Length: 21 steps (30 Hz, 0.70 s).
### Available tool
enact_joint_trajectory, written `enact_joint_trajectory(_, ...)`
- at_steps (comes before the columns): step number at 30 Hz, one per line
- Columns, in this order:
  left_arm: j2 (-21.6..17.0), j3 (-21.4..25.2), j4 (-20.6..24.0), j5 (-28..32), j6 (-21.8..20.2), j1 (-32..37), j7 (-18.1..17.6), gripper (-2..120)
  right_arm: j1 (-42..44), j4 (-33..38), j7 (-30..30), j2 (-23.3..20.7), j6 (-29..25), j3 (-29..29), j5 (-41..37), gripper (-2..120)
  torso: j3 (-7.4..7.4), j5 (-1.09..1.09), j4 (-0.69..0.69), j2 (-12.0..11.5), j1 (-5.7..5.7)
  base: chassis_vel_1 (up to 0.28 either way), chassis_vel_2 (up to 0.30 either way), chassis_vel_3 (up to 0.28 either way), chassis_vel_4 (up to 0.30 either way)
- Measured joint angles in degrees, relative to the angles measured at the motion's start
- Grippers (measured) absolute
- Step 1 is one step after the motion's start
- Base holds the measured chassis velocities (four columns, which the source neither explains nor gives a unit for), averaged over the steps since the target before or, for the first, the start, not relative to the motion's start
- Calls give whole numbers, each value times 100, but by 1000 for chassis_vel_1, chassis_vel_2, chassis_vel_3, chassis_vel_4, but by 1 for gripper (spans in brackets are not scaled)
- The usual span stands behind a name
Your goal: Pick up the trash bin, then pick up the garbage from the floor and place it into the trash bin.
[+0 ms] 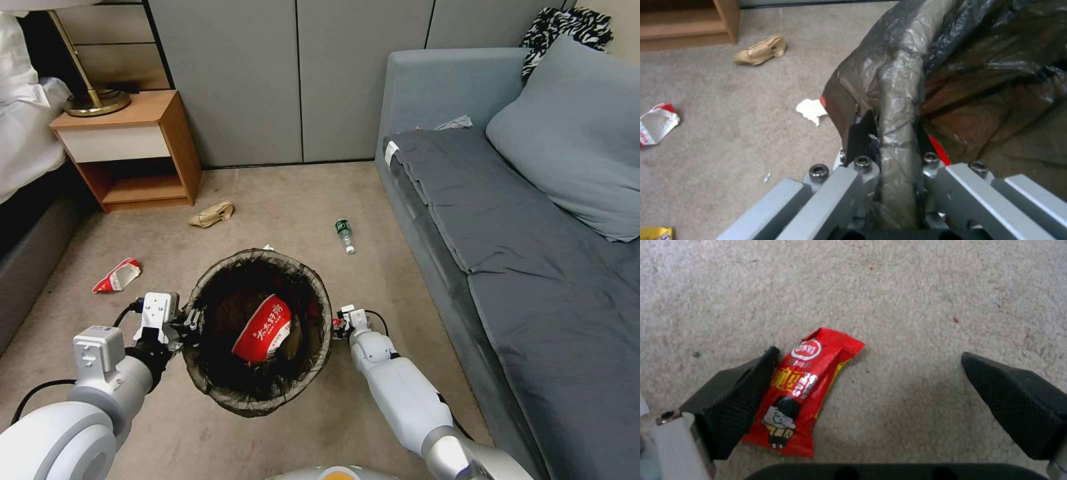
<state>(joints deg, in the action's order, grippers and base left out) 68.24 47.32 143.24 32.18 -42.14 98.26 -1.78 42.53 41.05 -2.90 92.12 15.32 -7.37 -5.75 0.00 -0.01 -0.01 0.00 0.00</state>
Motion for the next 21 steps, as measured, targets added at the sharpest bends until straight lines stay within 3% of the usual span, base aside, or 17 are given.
enact_joint_trajectory(21,-11,-22,0,-12,0,-4,5,1,100,20,58,2,-131,69,121,100,0,0,1,0,-1,0,0,0,0)
